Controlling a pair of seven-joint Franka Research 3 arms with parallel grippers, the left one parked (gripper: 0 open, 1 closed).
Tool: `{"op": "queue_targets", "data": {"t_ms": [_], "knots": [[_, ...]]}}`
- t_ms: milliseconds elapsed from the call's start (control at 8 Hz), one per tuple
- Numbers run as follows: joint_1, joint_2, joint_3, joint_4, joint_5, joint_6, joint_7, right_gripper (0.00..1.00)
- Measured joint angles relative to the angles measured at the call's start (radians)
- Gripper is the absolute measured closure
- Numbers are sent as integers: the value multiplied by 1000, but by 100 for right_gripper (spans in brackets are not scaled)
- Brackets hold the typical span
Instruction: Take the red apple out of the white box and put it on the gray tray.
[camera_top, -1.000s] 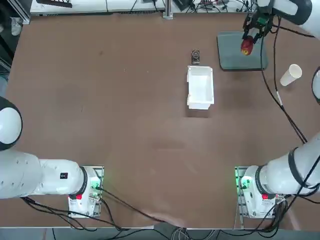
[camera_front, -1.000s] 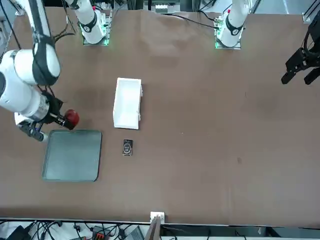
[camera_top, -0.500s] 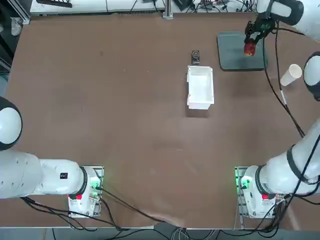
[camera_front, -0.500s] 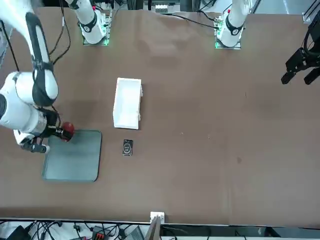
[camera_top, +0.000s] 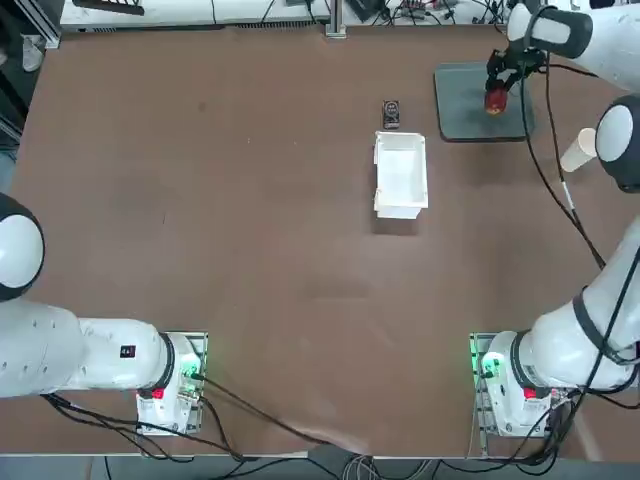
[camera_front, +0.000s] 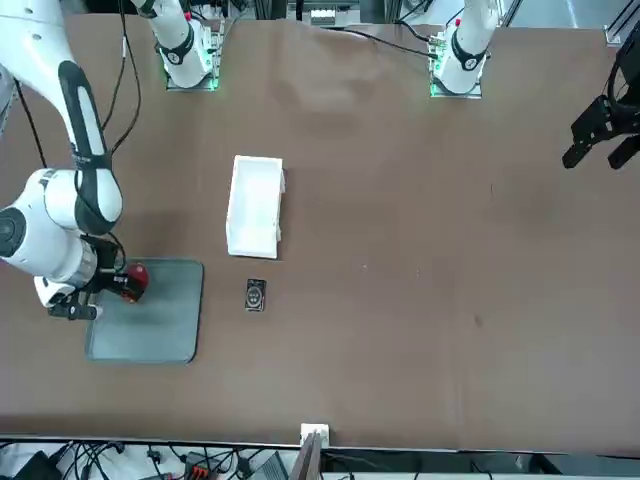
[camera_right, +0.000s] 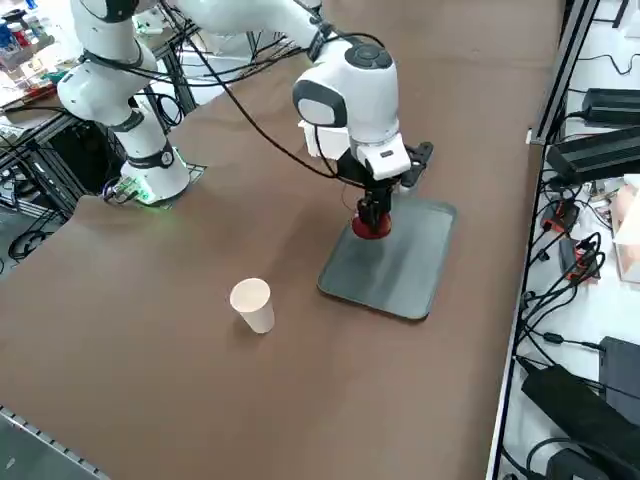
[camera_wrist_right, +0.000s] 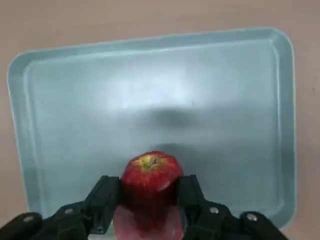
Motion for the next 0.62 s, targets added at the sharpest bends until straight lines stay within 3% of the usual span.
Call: {"op": "queue_targets", "data": {"t_ms": [375, 625], "knots": [[0, 41, 0, 5, -3, 111, -28, 33], [0, 52, 0, 7, -3, 143, -30, 21]]}}
